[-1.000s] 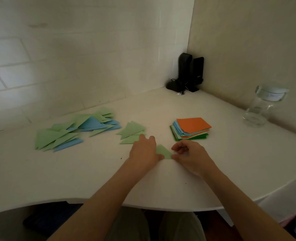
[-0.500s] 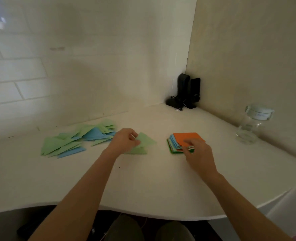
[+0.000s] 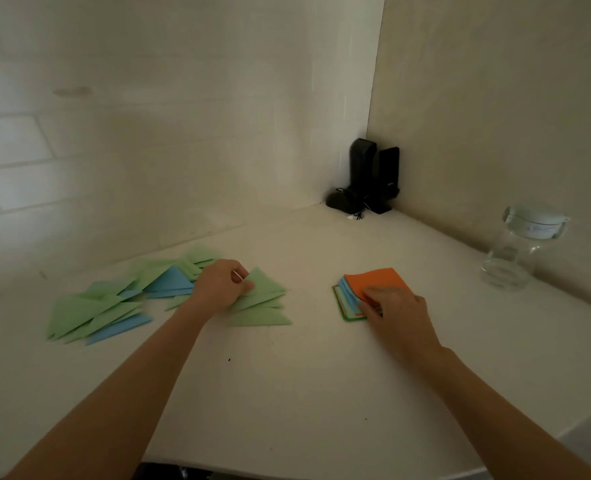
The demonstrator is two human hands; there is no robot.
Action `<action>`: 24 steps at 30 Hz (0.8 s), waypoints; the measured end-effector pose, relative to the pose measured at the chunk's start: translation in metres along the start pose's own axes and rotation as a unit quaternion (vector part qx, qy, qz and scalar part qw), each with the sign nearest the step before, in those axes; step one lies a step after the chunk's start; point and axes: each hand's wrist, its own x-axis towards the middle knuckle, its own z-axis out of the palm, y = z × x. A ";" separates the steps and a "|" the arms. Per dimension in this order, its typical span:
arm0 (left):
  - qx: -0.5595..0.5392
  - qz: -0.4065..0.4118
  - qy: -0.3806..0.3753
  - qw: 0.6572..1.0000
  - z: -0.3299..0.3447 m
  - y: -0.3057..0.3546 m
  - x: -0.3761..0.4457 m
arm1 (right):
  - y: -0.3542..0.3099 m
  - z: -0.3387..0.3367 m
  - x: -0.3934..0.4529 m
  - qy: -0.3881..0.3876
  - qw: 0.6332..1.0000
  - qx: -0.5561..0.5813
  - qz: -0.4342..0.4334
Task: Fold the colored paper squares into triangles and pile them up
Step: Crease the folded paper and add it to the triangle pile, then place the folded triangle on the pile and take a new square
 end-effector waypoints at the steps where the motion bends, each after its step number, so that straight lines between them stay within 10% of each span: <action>1: 0.003 0.002 -0.002 1.000 0.002 -0.001 0.001 | 0.000 0.002 0.000 0.012 1.000 -0.009 -0.008; 14: -0.083 0.107 0.107 0.985 0.004 0.013 -0.011 | -0.006 -0.014 -0.002 0.083 0.984 0.090 0.126; 24: -0.091 0.431 -0.047 0.897 0.015 0.049 -0.099 | -0.064 -0.032 -0.061 0.139 0.976 0.133 -0.101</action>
